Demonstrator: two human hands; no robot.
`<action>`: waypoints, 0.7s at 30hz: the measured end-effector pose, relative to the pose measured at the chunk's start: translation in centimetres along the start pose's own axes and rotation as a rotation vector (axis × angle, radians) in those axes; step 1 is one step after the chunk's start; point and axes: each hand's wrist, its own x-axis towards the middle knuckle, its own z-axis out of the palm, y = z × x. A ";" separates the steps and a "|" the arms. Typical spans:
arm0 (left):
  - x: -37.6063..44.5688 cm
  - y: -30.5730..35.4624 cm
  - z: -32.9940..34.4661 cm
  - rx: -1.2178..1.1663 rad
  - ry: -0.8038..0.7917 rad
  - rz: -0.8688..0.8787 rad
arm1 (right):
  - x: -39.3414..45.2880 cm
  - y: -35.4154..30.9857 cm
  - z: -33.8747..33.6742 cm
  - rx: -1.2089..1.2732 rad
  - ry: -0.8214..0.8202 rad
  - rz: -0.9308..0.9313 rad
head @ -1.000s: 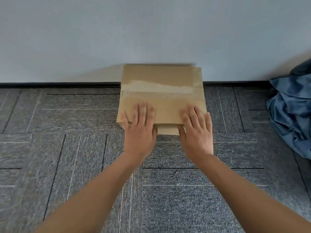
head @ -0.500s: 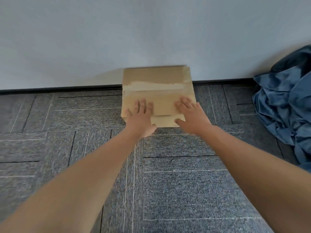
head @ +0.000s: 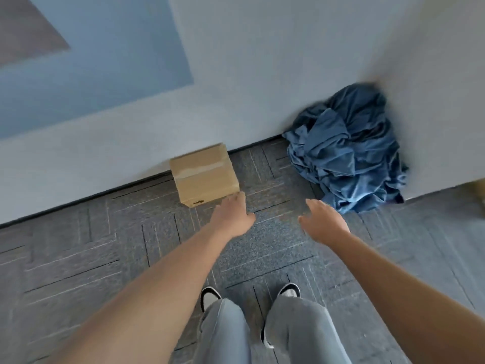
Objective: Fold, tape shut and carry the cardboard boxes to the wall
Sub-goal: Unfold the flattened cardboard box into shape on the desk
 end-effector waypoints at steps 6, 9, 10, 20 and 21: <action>-14.0 16.7 -7.3 0.222 -0.049 0.297 | -19.4 8.2 -12.3 0.172 0.140 0.230; -17.9 24.0 -7.7 0.361 -0.042 0.471 | -27.8 12.3 -13.7 0.243 0.245 0.348; -19.0 26.3 -7.4 0.388 -0.051 0.516 | -30.4 13.6 -13.5 0.274 0.272 0.386; -37.7 46.7 7.3 0.712 -0.243 1.019 | -58.2 27.6 -4.1 0.644 0.501 0.862; -39.7 47.9 9.0 0.734 -0.250 1.066 | -60.4 28.7 -2.9 0.667 0.518 0.899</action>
